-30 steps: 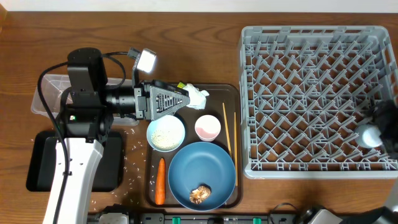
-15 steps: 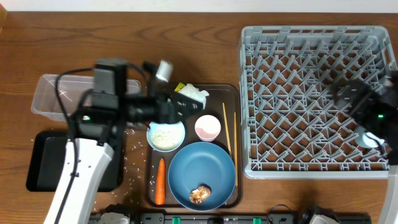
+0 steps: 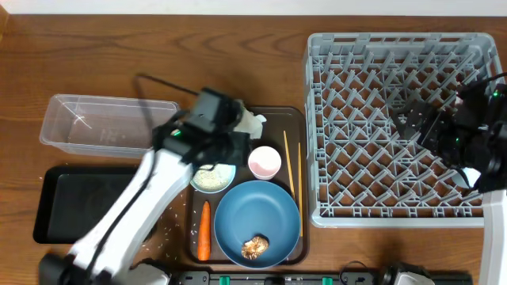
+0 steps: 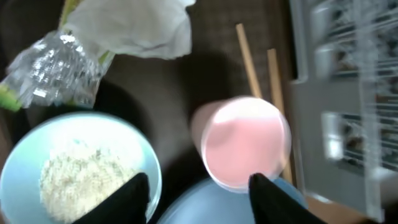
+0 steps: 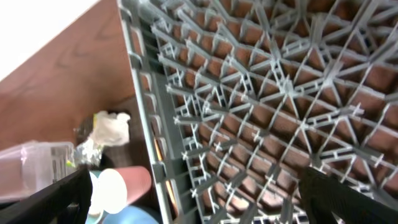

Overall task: Sort waste into correct bins and load items into the dishwasher rack
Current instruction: 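Grasp the pink cup with the left gripper and lift it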

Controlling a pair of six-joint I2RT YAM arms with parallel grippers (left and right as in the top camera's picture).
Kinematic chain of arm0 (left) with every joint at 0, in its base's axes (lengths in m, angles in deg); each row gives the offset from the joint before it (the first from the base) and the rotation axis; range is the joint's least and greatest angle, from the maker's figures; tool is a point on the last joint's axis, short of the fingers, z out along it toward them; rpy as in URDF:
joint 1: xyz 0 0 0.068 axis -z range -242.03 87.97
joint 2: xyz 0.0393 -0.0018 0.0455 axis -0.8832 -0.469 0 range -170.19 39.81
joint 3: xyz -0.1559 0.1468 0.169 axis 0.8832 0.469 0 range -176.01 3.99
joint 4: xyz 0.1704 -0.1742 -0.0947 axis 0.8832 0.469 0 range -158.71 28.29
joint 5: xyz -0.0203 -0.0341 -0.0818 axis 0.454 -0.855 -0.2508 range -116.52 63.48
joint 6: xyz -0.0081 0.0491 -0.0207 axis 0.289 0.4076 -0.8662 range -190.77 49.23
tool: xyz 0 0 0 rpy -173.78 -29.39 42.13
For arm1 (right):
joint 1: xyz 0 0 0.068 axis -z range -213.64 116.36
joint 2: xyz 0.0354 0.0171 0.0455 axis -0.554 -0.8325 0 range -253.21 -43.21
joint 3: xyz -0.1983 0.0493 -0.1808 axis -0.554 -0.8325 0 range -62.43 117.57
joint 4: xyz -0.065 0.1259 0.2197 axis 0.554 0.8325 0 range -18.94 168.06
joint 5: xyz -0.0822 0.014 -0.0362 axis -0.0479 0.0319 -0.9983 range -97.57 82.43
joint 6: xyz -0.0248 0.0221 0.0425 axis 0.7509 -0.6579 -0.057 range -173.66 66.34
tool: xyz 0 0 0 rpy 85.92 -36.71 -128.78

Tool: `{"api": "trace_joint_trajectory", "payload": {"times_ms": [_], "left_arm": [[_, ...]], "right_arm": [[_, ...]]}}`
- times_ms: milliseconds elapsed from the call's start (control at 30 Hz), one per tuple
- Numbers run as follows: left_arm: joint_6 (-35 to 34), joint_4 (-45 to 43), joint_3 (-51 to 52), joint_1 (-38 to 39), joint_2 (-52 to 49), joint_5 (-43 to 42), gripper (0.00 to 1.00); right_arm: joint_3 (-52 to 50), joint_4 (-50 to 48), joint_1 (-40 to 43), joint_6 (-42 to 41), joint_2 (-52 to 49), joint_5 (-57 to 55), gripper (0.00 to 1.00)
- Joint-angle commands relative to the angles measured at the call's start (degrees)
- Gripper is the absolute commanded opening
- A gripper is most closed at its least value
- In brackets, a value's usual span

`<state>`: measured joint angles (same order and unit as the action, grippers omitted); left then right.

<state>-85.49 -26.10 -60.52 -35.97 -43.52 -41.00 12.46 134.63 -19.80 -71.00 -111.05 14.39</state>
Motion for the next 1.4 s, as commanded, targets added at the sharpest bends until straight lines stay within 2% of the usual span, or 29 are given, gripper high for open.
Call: {"api": "trace_joint_trajectory", "payload": {"times_ms": [0,200,467,533,700,767,833,933,967,1133,1367], "left_arm": [[1.2,-2.2,0.7,1.0,-5.4,3.8,0.48],[1.2,-3.5,0.7,3.5,-11.2,3.6,0.45],[1.4,-3.9,0.7,4.9,-11.7,5.2,0.45],[1.4,-4.1,0.7,4.9,-11.7,5.6,0.41],[1.4,-4.8,0.7,5.5,-13.8,5.6,0.39],[1.4,-5.0,0.7,5.8,-15.3,6.3,0.32],[1.4,-5.4,0.7,5.9,-17.2,6.6,0.3],[1.4,-5.6,0.7,5.8,-18.6,6.6,0.1],[1.3,-5.6,0.6,5.8,-18.4,6.6,0.06],[0.0,-3.4,-1.7,5.8,-14.1,6.2,0.06],[0.0,-1.0,-3.5,5.4,-1.5,5.7,0.06]], "right_arm": [[0.3,1.0,-1.2,1.2,-0.3,-0.6,0.99],[0.3,2.4,-1.2,3.3,-0.4,-1.3,0.99],[0.3,2.5,-1.2,3.3,-0.4,-1.6,0.99],[0.3,2.5,-1.2,3.3,-0.4,-1.6,0.99],[0.3,2.5,-1.2,3.3,-0.4,-1.6,0.99],[0.3,2.5,-1.2,3.3,-0.4,-1.6,0.99],[0.3,2.5,-1.2,3.3,-0.4,-1.6,0.99],[0.3,2.6,-1.2,3.3,-0.4,-1.6,0.99],[0.3,2.7,-1.2,3.3,-0.4,-1.6,0.99],[0.3,2.8,-1.2,3.3,-0.4,-1.6,0.99],[0.3,3.1,-1.2,4.5,-0.4,-1.6,0.99]]}}
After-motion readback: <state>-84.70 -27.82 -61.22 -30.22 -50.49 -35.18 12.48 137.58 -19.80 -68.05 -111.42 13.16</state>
